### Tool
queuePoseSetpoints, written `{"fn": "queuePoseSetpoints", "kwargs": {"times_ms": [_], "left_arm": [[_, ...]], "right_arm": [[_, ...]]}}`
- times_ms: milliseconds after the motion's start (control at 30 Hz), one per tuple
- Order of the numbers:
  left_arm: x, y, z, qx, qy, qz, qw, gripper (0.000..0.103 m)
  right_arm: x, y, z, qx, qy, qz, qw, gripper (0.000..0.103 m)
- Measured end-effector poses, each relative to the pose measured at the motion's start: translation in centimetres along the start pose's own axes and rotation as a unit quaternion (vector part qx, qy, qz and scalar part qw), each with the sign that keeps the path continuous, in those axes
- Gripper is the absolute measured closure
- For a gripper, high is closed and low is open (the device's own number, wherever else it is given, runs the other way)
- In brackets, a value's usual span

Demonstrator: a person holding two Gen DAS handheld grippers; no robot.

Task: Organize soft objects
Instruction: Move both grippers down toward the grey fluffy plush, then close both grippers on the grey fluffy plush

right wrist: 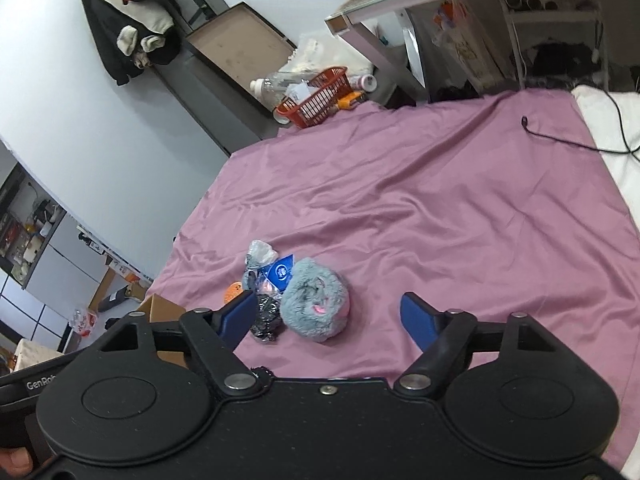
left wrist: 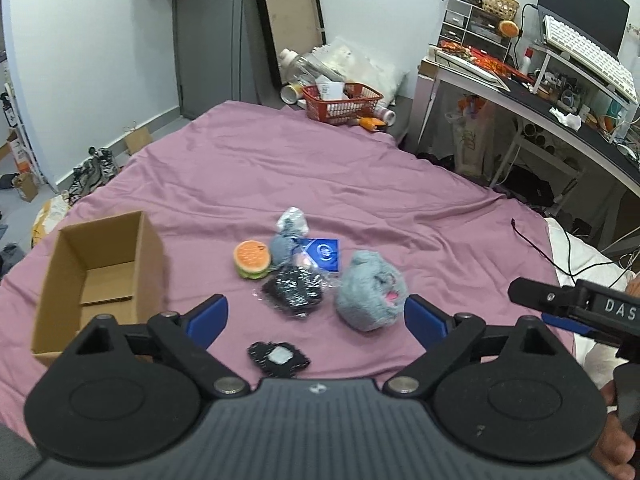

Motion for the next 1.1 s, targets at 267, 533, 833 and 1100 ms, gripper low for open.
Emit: {"fn": "queuePoseSetpoints", "kwargs": {"times_ms": [267,533,833,1100], "left_arm": [[-1.0,-3.4,-1.4,0.012,0.003,0.018,0.9998,0.024],[-1.7,-7.1,-1.6,0.021,0.020,0.042,0.9987,0.036],[-2.5,-11.2,-1.9,0.035,0.043,0.066,0.9963,0.047],[-2.6,-15.4,-2.0,0.057,0.080,0.102,0.9900,0.060]], "right_arm": [[-0.7,-3.2,-1.8,-0.016,-0.038,0.028,0.999,0.042],[-1.4,-6.0,-2.7,-0.030,-0.070,0.050,0.996,0.046],[-2.0,-10.0,-3.0,-0.039,-0.108,0.081,0.990,0.059],[-1.8,-13.1,-3.8,-0.047,-0.138,0.109,0.983,0.069]]}}
Point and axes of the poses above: each gripper's, at about its wrist camera, not at the fingertips, and y roughly against the way its jaws point, z to its left, x to its underside, the point moved 2 cm from there along -y, roughly the way its jaws point, and after that the axes turned 7 degrees about z, right-handed, at the moved point
